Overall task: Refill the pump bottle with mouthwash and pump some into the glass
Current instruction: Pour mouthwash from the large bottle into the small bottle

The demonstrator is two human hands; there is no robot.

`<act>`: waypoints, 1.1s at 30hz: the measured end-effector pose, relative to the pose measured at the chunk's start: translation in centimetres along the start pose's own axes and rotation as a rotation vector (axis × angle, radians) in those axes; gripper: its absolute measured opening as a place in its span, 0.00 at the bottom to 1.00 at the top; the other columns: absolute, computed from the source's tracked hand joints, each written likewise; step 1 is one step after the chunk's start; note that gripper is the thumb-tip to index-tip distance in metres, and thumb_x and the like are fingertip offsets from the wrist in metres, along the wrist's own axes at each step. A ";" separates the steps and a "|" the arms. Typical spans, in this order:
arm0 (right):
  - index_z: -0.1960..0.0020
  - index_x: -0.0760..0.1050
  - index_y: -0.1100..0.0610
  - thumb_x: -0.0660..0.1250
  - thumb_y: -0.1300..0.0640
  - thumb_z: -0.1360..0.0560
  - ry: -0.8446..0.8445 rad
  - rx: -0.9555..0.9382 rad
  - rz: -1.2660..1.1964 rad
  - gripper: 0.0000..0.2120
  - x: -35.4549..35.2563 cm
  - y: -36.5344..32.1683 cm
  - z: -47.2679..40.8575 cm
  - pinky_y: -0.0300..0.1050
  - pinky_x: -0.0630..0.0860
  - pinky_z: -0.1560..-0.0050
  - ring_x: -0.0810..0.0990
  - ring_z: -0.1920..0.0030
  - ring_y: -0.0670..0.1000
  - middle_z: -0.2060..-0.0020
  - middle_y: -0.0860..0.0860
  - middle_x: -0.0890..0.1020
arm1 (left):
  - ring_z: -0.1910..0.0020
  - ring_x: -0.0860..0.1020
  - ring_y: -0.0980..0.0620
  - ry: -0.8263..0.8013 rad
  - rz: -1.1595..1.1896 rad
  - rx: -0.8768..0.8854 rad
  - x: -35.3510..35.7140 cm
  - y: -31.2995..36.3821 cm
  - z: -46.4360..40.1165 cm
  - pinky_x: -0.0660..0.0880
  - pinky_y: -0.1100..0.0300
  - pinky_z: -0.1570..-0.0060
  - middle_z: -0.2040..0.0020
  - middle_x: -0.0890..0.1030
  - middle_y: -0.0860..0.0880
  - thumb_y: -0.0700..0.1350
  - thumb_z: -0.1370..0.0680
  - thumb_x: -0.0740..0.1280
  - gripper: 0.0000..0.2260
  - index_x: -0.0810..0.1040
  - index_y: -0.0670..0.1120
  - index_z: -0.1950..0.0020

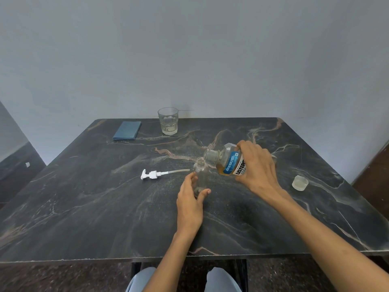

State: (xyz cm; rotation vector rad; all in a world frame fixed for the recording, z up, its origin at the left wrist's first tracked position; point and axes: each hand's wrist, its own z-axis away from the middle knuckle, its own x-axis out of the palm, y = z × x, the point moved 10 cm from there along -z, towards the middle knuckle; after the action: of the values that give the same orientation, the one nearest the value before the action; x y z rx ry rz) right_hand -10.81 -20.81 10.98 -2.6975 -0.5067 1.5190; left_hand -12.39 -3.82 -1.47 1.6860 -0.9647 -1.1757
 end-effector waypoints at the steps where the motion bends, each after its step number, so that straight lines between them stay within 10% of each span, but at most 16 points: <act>1: 0.43 0.70 0.57 0.80 0.56 0.40 0.000 -0.005 0.003 0.29 0.0 -0.1 0.0 0.44 0.67 0.54 0.69 0.58 0.48 0.53 0.54 0.77 | 0.36 0.71 0.58 0.000 0.000 0.001 0.0 0.0 0.0 0.67 0.64 0.37 0.34 0.73 0.50 0.42 0.26 0.70 0.26 0.66 0.51 0.30; 33: 0.44 0.69 0.55 0.78 0.54 0.37 -0.036 -0.118 0.160 0.27 -0.7 -0.7 -1.5 0.43 0.62 0.54 0.66 0.58 0.47 0.54 0.52 0.75 | 0.36 0.71 0.58 0.009 0.005 0.007 -0.1 0.1 0.0 0.68 0.61 0.36 0.35 0.74 0.51 0.43 0.26 0.71 0.26 0.67 0.51 0.31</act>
State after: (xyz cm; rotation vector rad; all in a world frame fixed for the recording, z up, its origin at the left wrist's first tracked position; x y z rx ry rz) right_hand -10.13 -20.11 12.46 -2.8677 -0.4024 1.6276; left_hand -12.40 -3.73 -1.36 1.6927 -0.9678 -1.1619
